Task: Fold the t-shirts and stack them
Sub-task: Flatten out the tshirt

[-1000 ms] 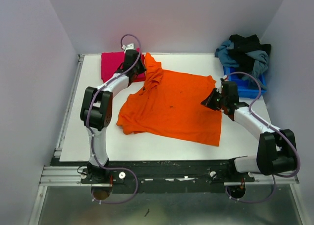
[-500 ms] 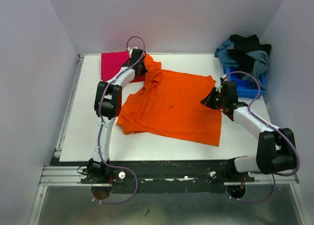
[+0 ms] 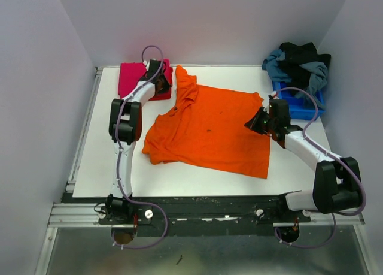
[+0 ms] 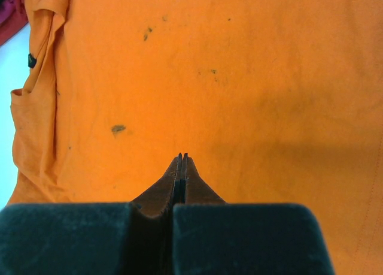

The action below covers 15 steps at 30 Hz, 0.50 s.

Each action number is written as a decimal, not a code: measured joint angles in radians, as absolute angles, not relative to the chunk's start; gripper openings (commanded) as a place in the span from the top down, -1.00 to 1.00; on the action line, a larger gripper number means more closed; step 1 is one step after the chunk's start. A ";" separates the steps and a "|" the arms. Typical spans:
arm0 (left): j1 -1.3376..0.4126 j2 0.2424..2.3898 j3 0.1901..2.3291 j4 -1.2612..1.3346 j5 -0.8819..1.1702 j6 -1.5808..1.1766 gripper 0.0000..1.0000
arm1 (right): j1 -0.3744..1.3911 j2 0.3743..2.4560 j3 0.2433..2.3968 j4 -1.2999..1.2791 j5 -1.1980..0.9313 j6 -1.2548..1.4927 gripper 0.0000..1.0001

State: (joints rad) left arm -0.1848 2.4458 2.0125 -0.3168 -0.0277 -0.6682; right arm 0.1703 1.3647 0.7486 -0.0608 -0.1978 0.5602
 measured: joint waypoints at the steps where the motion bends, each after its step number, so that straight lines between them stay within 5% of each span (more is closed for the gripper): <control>1: -0.179 2.437 1.993 -0.302 -0.025 -0.675 1.00 | 0.170 1.365 0.749 -0.061 -0.198 0.560 0.99; 15: -0.019 2.202 1.605 -0.199 -0.006 -0.727 1.00 | 0.171 1.349 0.749 -0.062 -0.176 0.560 0.99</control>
State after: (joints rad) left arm -0.0185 2.2017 1.6054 -0.1993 -0.0059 -0.7269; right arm 0.1711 1.3487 0.7486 -0.0616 -0.1757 0.5598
